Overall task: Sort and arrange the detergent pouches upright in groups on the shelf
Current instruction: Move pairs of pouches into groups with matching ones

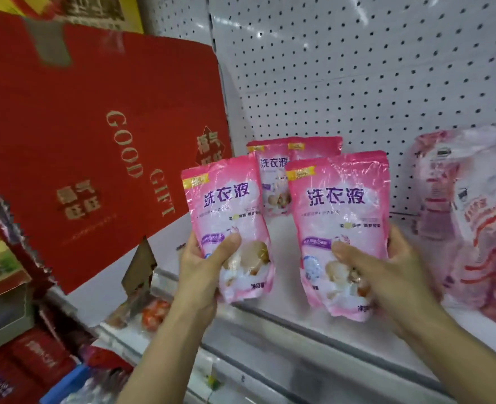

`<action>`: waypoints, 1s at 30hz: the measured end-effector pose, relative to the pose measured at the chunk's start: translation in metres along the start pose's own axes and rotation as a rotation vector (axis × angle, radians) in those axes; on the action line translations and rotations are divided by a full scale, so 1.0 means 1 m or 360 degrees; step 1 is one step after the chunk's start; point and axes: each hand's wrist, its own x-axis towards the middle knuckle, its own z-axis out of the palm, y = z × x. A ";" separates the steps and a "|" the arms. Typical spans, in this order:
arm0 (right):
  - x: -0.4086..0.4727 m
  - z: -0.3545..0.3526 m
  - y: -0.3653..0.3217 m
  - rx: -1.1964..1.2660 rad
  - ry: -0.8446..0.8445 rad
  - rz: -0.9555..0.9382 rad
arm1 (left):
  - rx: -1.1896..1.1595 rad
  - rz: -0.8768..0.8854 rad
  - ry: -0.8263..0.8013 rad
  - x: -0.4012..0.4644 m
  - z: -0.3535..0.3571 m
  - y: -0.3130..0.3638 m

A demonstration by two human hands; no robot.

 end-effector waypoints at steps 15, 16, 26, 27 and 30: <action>0.062 0.035 -0.001 -0.0131 0.0350 -0.0059 | 0.0106 -0.0133 -0.0439 0.153 0.008 -0.044; 0.064 0.037 -0.012 -0.0160 0.0344 -0.0136 | 0.0088 -0.0090 -0.0481 0.157 0.010 -0.035; 0.088 0.057 -0.089 -0.1383 -0.0074 -0.0352 | 0.0653 0.0498 -0.0818 0.177 0.042 0.050; 0.092 0.059 -0.091 -0.1495 -0.0139 -0.0303 | 0.0730 0.0482 -0.0847 0.176 0.044 0.053; 0.102 0.062 -0.097 -0.1744 -0.0265 -0.0215 | 0.0838 0.0378 -0.0961 0.180 0.045 0.057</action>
